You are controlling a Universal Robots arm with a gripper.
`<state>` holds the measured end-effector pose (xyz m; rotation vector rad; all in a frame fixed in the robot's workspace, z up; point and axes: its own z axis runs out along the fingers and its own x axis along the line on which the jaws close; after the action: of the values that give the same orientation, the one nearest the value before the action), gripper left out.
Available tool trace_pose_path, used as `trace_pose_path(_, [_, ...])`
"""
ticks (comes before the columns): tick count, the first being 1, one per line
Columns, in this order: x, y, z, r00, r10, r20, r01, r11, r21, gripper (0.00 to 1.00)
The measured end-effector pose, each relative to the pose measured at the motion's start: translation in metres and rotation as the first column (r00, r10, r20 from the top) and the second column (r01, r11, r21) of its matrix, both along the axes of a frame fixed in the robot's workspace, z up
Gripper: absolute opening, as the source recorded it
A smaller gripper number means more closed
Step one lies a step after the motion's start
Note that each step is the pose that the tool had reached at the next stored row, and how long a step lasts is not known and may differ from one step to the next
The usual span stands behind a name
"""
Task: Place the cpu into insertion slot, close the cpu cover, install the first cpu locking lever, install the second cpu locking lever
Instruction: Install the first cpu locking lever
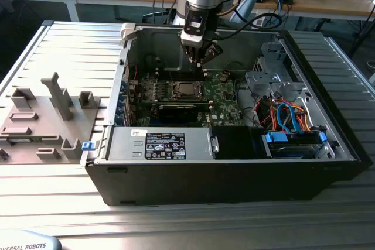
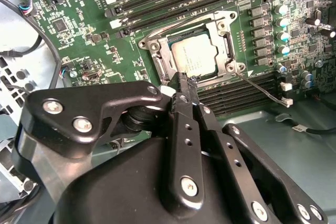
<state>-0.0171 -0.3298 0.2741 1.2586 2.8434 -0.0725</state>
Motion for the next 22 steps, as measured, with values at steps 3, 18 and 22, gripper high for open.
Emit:
trace_pose_path(3, [0.0000,0.0000,0.0000,1.0000,0.002,0.0000,-0.002,1.0000,0.0000,0.11])
trace_pose_path(18, [0.0000,0.0000,0.0000,0.9999,0.017,0.0000,-0.017,0.9999,0.0000,0.11])
trace_pose_path(22, [0.0000,0.0000,0.0000,0.9998,0.022,0.0000,-0.022,0.9998,0.0000,0.11])
